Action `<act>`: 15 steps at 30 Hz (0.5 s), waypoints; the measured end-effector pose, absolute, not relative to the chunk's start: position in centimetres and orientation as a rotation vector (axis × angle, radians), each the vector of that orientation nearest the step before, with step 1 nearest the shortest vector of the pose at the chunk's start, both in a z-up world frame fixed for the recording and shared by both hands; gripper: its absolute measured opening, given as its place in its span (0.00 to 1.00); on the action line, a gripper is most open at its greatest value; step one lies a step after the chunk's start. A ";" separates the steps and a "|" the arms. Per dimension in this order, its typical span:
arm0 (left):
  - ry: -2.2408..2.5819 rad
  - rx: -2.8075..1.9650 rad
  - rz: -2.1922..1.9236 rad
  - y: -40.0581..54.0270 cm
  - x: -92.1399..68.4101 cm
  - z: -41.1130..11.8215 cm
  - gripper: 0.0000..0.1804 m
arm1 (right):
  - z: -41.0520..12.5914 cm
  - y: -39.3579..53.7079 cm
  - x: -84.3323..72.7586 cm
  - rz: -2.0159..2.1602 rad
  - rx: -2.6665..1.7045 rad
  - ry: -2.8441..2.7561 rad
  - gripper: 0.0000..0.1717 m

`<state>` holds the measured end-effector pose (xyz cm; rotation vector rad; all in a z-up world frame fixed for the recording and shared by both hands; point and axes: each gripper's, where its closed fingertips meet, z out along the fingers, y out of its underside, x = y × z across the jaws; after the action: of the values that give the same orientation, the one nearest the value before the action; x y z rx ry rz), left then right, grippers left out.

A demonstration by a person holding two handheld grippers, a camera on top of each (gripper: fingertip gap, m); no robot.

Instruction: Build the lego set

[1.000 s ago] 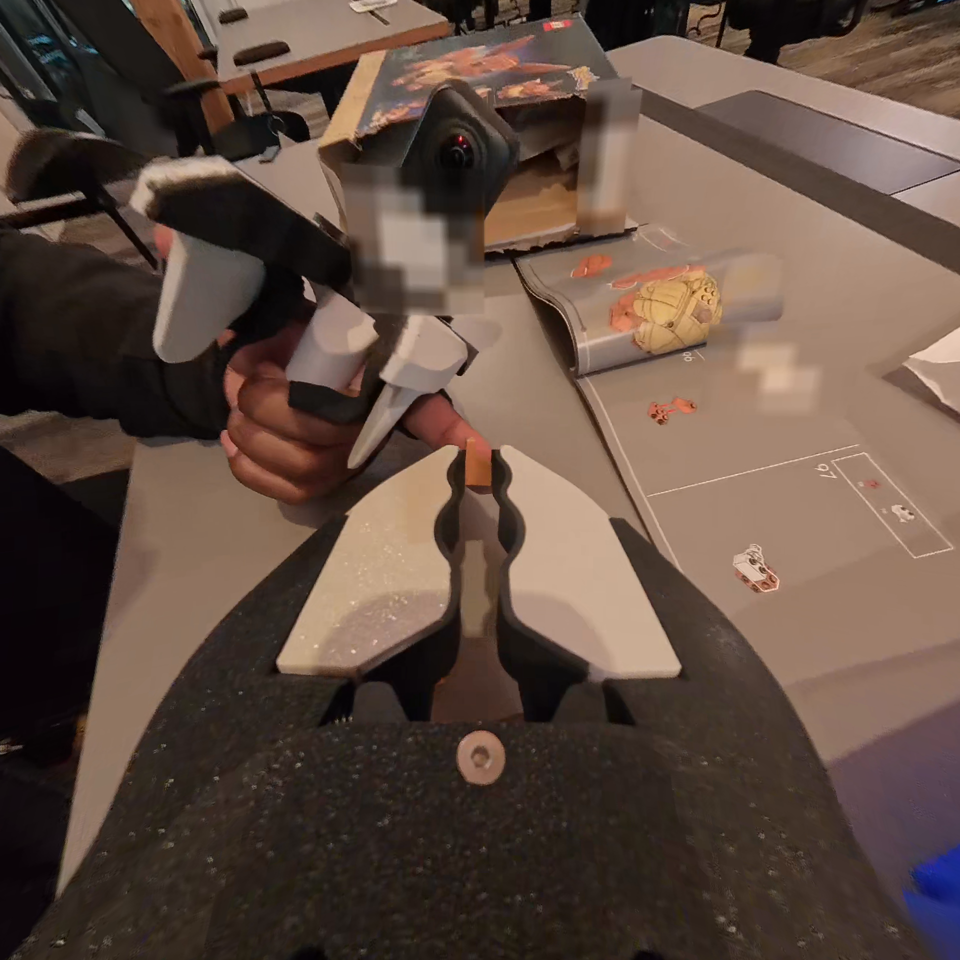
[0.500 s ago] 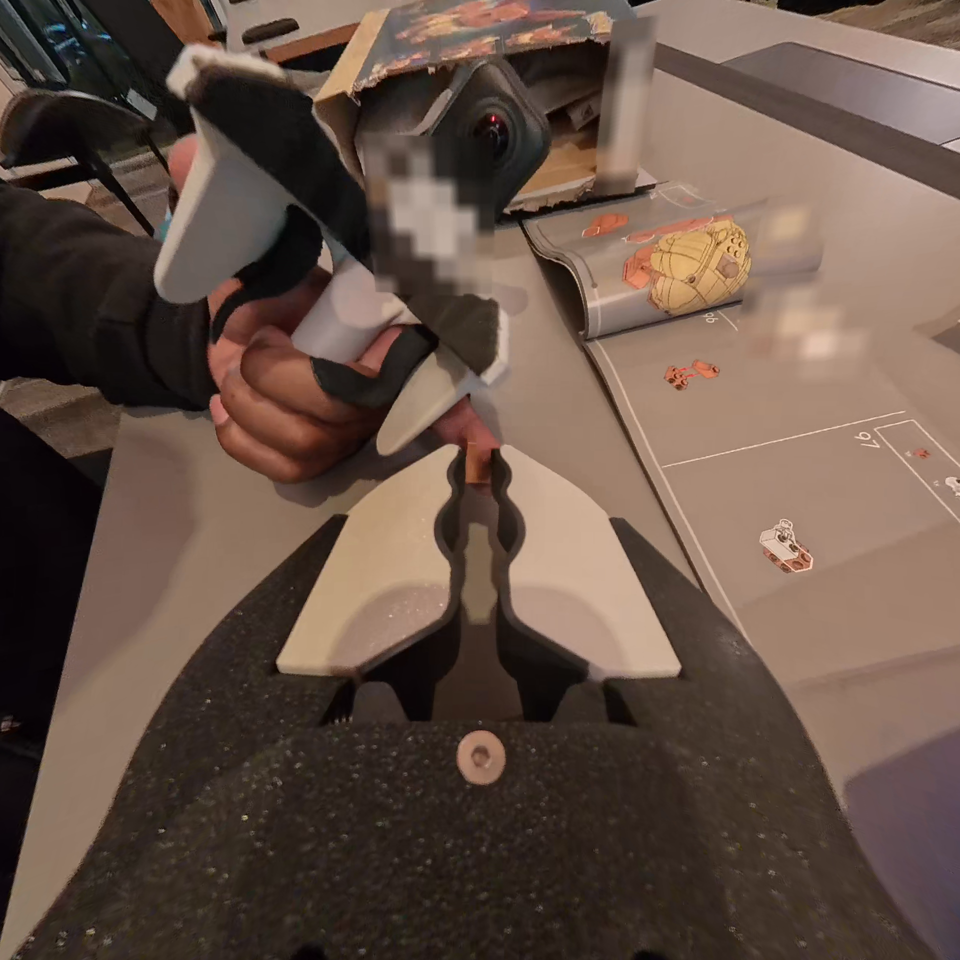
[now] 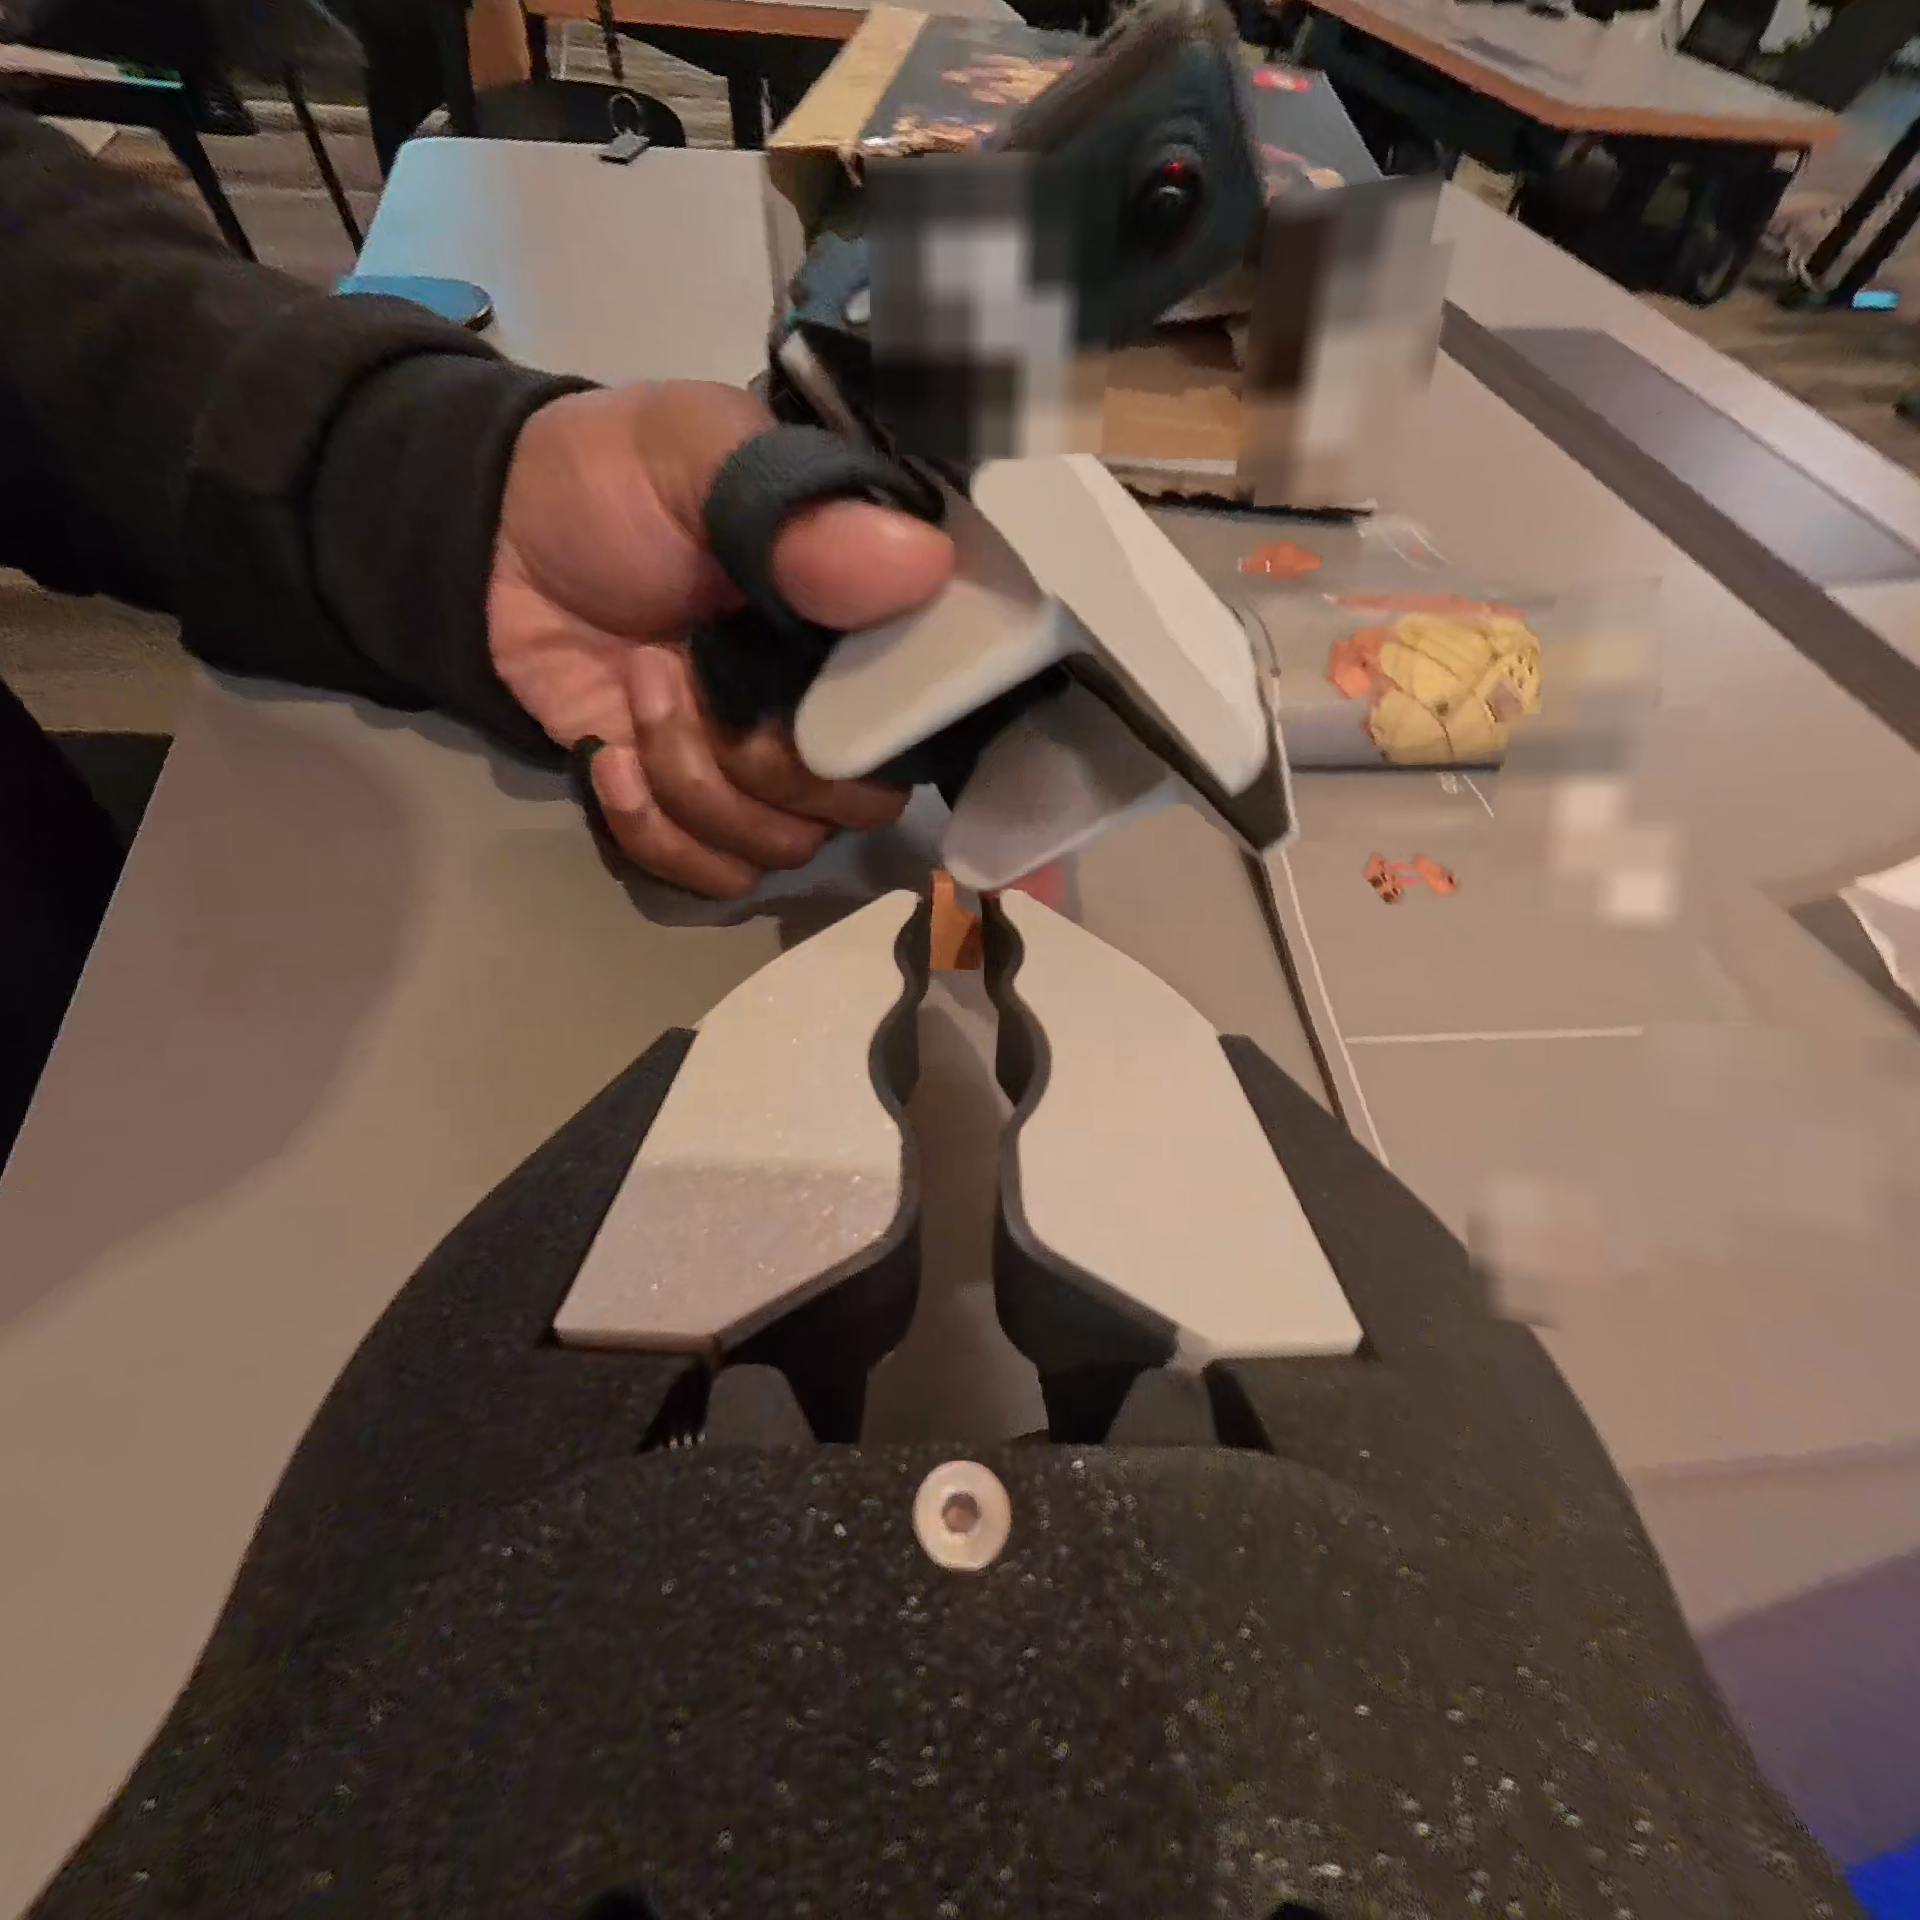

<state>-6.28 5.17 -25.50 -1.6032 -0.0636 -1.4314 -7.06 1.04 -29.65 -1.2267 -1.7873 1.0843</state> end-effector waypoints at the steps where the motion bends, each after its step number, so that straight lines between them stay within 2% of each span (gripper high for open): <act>1: -0.039 -1.627 -1.407 5.1 -6.0 -25.7 0.07 | -29.5 0.7 -7.1 1.078 -1.198 -1.791 0.05; 7: 0.098 -1.718 -1.335 4.4 -4.0 -26.5 0.04 | -30.2 -0.3 -7.3 1.039 -1.130 -1.836 0.05; 15: 0.022 -1.744 -1.327 4.9 -4.9 -27.0 0.00 | -30.5 0.6 -7.3 0.965 -1.151 -1.839 0.05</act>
<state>-4.94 4.89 -26.99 -1.7437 0.0215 -1.3274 -7.30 0.58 -30.48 -1.1506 -1.8387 0.9648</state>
